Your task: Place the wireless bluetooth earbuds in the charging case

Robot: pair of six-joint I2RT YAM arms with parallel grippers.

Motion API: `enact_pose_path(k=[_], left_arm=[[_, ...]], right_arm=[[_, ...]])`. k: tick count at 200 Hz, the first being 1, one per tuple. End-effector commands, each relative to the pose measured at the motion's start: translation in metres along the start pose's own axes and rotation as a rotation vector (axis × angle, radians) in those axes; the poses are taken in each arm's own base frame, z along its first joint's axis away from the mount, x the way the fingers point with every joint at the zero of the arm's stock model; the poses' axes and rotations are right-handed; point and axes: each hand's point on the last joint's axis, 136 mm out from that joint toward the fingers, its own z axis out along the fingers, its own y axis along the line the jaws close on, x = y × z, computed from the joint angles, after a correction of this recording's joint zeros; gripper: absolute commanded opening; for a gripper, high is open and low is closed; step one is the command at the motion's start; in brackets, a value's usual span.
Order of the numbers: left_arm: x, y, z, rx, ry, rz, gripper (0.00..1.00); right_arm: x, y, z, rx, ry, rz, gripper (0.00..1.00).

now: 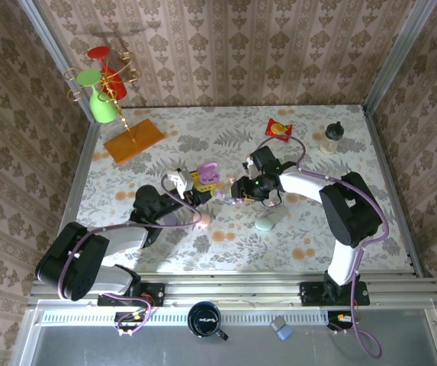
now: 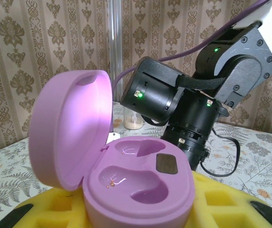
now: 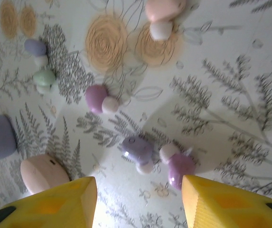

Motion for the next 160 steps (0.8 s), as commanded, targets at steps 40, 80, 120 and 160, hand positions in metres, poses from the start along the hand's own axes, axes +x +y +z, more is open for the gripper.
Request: enact_pose_path(k=[40,80,120,160], left_arm=[[-0.014,0.007,-0.007,-0.025,-0.031,0.031,0.24],[-0.013,0.007,-0.009,-0.033,-0.022,0.038,0.24],[-0.011,0.007,-0.011,-0.038,-0.017,0.034,0.24],[-0.012,0.007,-0.013,-0.042,-0.019,0.035,0.24]], right_arm=[[-0.006,0.001,-0.021,0.019,-0.098,-0.017,0.5],[-0.02,-0.006,-0.009,0.043,-0.085,-0.021,0.51],[-0.032,-0.009,0.013,0.023,-0.012,-0.031,0.53],[-0.024,-0.008,0.029,-0.029,0.069,-0.029,0.53]])
